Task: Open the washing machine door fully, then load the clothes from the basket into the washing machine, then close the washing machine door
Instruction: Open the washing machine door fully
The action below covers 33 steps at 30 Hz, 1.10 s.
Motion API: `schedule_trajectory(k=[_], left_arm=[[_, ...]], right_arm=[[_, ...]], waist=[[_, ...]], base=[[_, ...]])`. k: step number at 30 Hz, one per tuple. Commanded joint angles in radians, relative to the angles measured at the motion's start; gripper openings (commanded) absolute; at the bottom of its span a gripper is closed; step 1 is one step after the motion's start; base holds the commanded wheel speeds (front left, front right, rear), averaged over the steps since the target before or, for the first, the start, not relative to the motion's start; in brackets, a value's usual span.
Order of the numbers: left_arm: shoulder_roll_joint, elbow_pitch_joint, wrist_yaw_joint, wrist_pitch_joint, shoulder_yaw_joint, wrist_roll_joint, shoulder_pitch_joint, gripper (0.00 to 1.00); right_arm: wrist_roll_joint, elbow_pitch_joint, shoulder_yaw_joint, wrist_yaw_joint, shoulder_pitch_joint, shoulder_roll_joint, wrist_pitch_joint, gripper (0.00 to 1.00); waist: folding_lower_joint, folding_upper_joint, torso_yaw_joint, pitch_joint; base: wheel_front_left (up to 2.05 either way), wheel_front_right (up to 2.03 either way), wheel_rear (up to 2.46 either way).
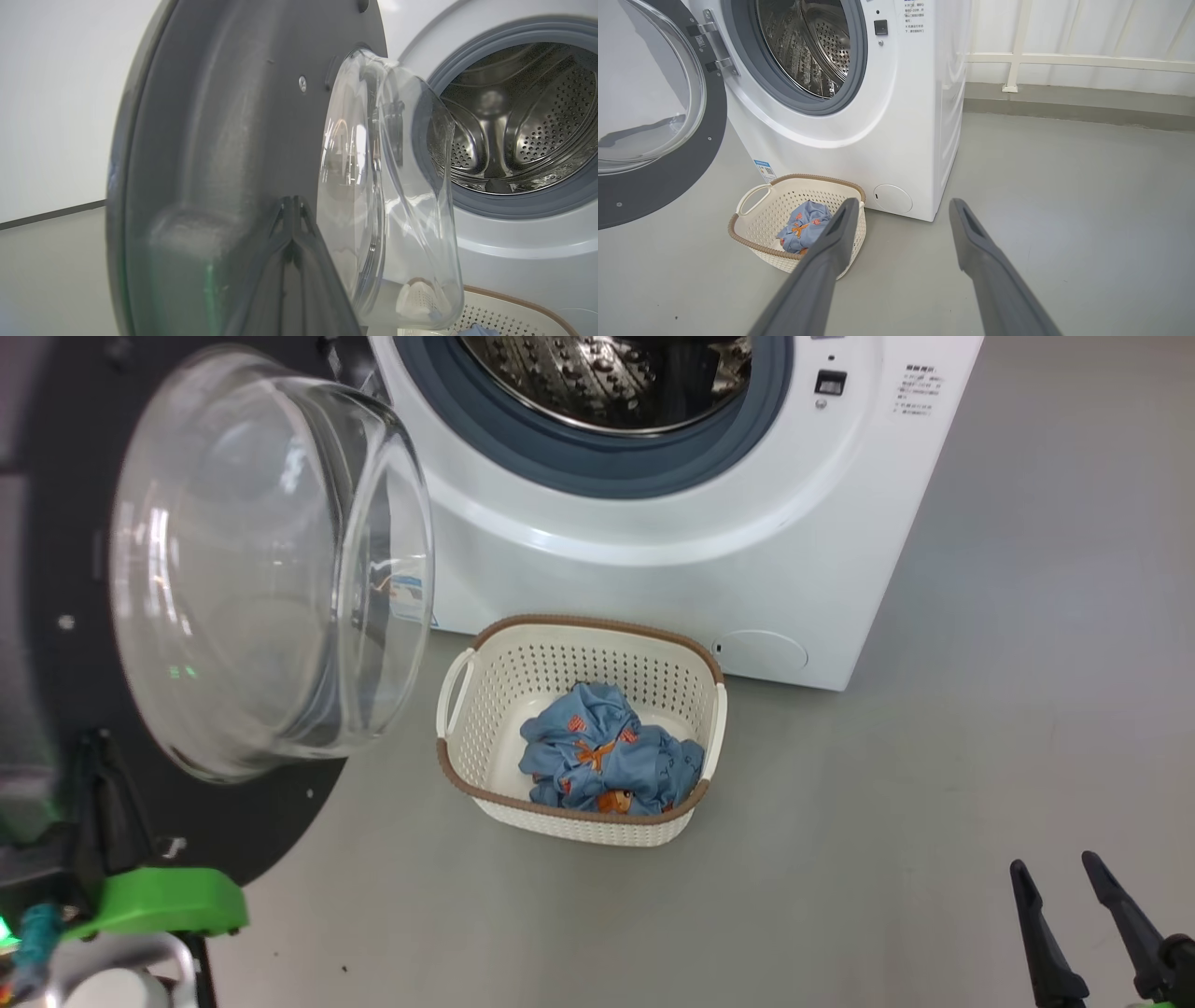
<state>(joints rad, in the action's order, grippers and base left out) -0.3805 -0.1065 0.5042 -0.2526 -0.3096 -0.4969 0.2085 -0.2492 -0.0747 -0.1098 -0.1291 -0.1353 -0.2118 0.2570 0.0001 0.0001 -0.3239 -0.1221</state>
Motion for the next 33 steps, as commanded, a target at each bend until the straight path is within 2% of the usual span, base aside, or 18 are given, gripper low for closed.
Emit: schedule_trajectory(k=[1,11,20,21,29,33], left_arm=[[-0.054,0.001,-0.006,-0.009,0.075,-0.008,0.036,0.00],[-0.054,-0.068,-0.105,-0.009,0.218,0.008,0.102,0.00],[-0.050,-0.220,-0.236,-0.009,0.377,0.047,0.203,0.00],[-0.050,-0.220,-0.236,-0.009,0.377,0.047,0.203,0.00],[-0.045,-0.327,-0.321,-0.009,0.481,0.126,0.279,0.00],[-0.038,-0.373,-0.341,-0.009,0.538,0.153,0.307,0.00]], right_arm=[[-0.011,0.029,0.015,-0.002,0.027,-0.026,0.005,1.00],[-0.016,0.075,-0.005,-0.002,0.064,-0.068,0.005,1.00],[-0.017,0.089,-0.018,-0.002,0.086,-0.097,0.005,1.00],[-0.017,0.089,-0.018,-0.002,0.086,-0.097,0.005,1.00],[-0.021,0.097,-0.020,-0.002,0.098,-0.117,0.005,1.00],[-0.021,0.098,-0.020,-0.002,0.101,-0.124,0.005,1.00]], waist=[[0.0000,-0.0001,-0.003,-0.023],[0.0000,-0.0001,-0.012,-0.126],[0.0000,-0.0001,-0.014,-0.194],[0.0000,-0.0001,-0.014,-0.194],[0.0000,-0.0001,-0.012,-0.227],[0.0000,-0.0001,-0.010,-0.233]], base=[[0.00,0.00,0.00],[0.00,0.00,0.00],[0.00,0.00,0.00],[0.00,0.00,0.00],[0.00,0.00,0.00],[0.00,0.00,0.00]])
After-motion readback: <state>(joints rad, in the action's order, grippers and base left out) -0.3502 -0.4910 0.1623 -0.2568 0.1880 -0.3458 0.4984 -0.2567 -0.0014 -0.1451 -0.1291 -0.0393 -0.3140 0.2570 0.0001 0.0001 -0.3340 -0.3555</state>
